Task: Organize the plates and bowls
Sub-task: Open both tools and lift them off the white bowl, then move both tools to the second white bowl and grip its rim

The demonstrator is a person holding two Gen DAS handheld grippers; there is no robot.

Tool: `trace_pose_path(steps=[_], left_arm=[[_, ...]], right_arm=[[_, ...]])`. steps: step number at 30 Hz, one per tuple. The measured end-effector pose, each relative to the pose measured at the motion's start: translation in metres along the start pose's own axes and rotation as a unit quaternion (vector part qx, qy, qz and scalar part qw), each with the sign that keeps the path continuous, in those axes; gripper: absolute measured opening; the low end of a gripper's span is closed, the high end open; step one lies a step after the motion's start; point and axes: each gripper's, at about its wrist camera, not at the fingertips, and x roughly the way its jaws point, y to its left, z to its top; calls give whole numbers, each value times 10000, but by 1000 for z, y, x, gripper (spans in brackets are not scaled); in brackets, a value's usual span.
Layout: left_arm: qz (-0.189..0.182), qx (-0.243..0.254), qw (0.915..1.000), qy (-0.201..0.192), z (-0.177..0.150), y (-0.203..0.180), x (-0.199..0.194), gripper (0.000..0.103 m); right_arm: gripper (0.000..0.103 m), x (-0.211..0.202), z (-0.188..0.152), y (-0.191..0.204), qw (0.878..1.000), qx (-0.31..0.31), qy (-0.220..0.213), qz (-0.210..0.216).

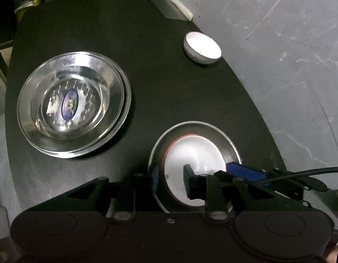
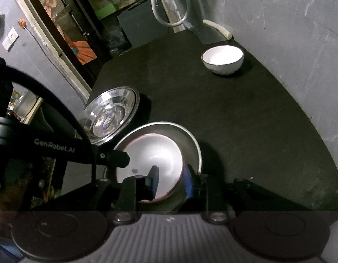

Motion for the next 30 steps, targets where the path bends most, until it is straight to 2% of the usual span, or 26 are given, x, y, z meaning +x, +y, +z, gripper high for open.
trace_pose_path(steps=[4,6,7,8,9,11,12,15,17,18,22,26,30], left_arm=[[-36,-47,10000,-47,2,1,-3,33],[-76,-61,9999,-107,3,1,-6,37],[-57,-52,9998,-164,4,1,-8,47],[29,-24,9997,-223,6,-1,-9,61],[123,11,9995,-295,7,-1,-11,65],[188,41,9990,-405,10,-2,-14,68],[187,37,9989,-433,11,-2,-15,70],[263,44,9983,-511,15,-2,-15,83],[317,38,9979,-566,18,-2,-13,98],[375,14,9975,-592,20,-2,-12,101],[475,-126,9967,-646,32,1,-5,102],[572,-288,9959,-646,49,3,5,102],[736,-515,9929,-784,76,0,14,102]], right_arm=[[33,-7,2,-2,9999,17,-129,2],[38,-11,2,-4,9997,48,-233,41],[41,-13,3,-5,9995,64,-289,55],[55,-15,4,-6,9993,76,-353,9],[63,-16,4,-8,9990,96,-419,-79],[65,-20,4,-13,9981,228,-560,-102],[71,-21,3,-16,9975,327,-611,-99],[84,-22,1,-27,9954,572,-751,-183],[90,-22,-1,-34,9937,718,-834,-230],[92,-21,-2,-38,9928,788,-860,-256],[102,-20,-6,-49,9889,985,-1035,-401],[103,-17,-3,-59,9838,1162,-1240,-569],[103,-4,12,-72,9795,1430,-1246,-673]])
